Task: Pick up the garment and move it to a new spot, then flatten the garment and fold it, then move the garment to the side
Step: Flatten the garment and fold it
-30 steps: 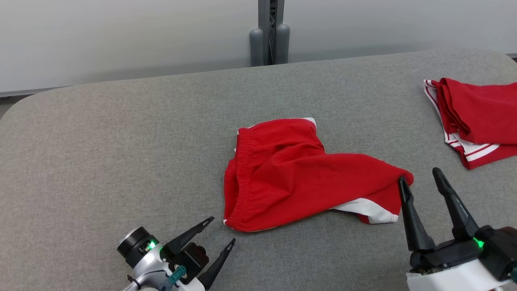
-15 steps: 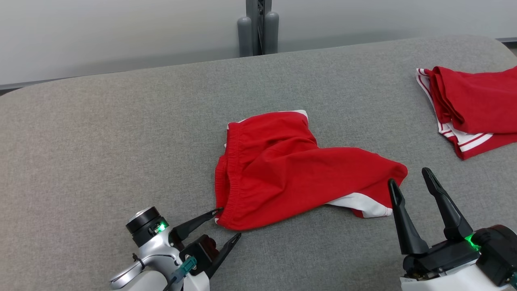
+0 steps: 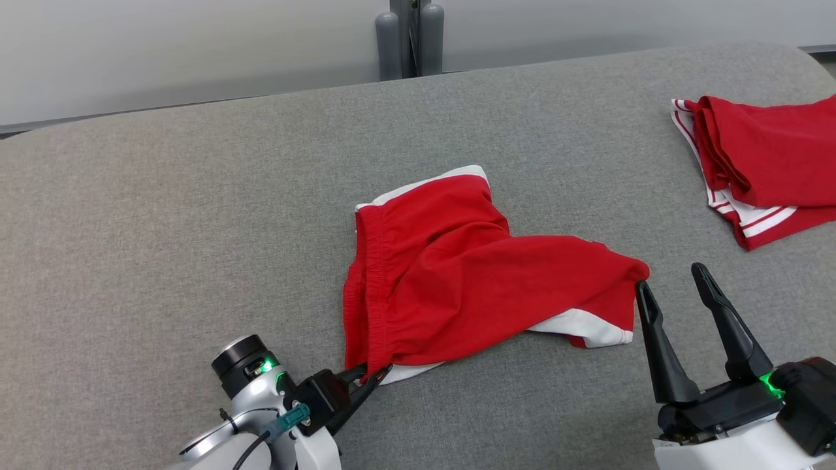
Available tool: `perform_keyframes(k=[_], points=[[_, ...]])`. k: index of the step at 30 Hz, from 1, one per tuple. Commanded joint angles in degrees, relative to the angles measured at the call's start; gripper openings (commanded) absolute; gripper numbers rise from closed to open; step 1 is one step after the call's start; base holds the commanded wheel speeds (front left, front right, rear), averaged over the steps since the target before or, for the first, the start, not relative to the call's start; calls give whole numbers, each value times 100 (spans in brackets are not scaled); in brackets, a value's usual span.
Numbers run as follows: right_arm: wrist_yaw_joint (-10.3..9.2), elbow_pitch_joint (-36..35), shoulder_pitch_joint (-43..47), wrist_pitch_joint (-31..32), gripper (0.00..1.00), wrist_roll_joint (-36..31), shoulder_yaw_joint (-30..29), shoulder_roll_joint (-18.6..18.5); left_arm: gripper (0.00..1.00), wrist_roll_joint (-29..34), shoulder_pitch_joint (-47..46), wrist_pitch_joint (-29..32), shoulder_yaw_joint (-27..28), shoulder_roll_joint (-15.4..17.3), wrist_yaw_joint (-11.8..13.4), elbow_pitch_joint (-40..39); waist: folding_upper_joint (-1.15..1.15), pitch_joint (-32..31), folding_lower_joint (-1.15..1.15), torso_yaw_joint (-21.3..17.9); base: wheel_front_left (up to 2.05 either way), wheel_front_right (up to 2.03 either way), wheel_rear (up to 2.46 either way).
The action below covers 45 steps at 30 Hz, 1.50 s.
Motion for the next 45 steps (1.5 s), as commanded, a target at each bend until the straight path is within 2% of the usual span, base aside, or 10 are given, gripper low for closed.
perform_keyframes(k=[1,9,14,20,21,22,23,24,37,45], points=[[-2,17,69,-8,100,-37,-35,3,0,-241,7,16,-21,40,-5,-139,0,-17,0,40,0,0,0],[-2,132,25,-8,100,-63,73,111,0,-1383,-2,787,273,238,48,-1174,0,-57,0,102,0,0,0],[-2,206,-105,-8,100,-57,201,125,5,-1646,-199,925,485,134,146,-983,0,-9,0,-21,0,0,0],[-2,284,-222,-8,100,-41,272,144,41,-1890,-477,950,555,-124,91,-54,0,53,0,-213,0,0,0],[-2,284,-222,-8,100,-41,272,144,41,-1890,-477,950,555,-124,91,-54,0,53,0,-213,0,0,0],[-2,297,-228,-8,100,-43,299,158,78,-1879,-606,917,547,-164,81,260,0,60,0,-261,0,0,0],[-2,305,-229,-8,100,-45,320,165,96,-1902,-648,908,548,-190,73,418,0,63,0,-281,0,0,0],[-2,316,-232,-8,100,-45,336,171,100,-1909,-694,901,542,-215,66,568,0,62,0,-302,0,0,0],[-2,395,-218,-8,100,-26,465,174,100,-1539,-1075,779,208,-457,192,1823,0,-53,0,-341,0,0,0],[-2,458,-23,-8,100,-17,497,164,100,-1772,-759,546,334,-530,300,1756,0,-330,0,-167,0,0,0]])
